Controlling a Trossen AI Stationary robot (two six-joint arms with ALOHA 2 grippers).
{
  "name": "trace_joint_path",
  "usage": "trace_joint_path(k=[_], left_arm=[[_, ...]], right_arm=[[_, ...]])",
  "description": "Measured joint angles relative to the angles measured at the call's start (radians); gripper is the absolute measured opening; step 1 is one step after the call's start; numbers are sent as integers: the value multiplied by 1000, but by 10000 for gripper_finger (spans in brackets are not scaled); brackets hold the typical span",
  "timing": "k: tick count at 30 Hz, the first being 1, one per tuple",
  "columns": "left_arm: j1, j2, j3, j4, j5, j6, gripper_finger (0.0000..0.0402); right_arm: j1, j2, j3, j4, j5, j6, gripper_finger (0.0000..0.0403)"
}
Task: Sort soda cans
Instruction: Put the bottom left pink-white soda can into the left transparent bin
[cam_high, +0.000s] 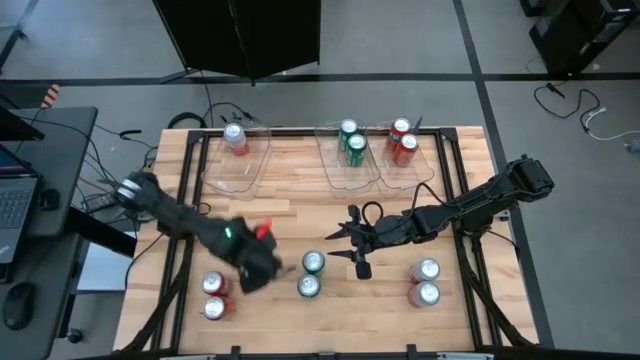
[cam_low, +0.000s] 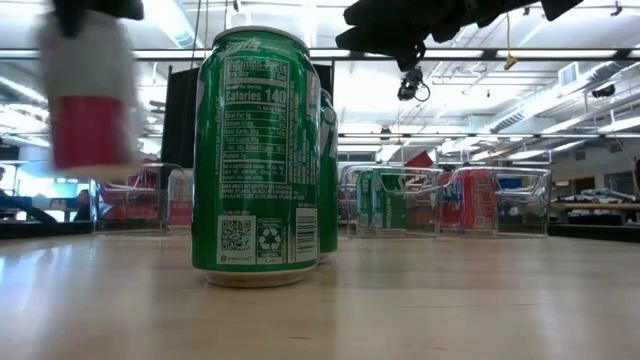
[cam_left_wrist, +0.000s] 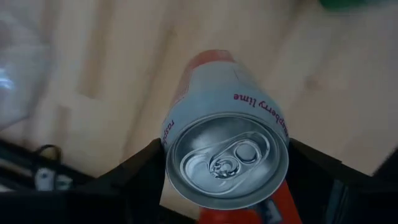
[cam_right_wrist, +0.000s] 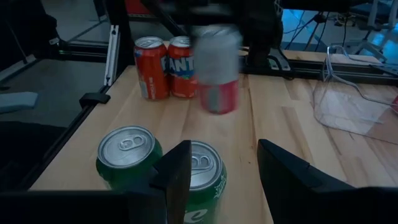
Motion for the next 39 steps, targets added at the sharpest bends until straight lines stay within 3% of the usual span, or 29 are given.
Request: trace_joint_path(k=[9, 15, 21, 26, 35, 39], left_arm=[[347, -213, 0, -89, -50, 7, 276], [618, -272, 1, -91, -70, 181, 276], [858, -251, 1, -91, -106, 431, 276], [1044, -228, 1, -90, -131, 547, 276], [1197, -207, -6, -40, -128, 669, 276], [1226, -215, -92, 34, -95, 701, 276]], right_arm=[[0, 0, 0, -11, 0, 0, 170], [0, 0, 0, -17, 0, 0, 170], [0, 0, 0, -21, 0, 0, 170], [0, 0, 0, -23, 0, 0, 170], [0, 0, 0, -22, 0, 0, 170], [0, 0, 0, -22, 0, 14, 170]])
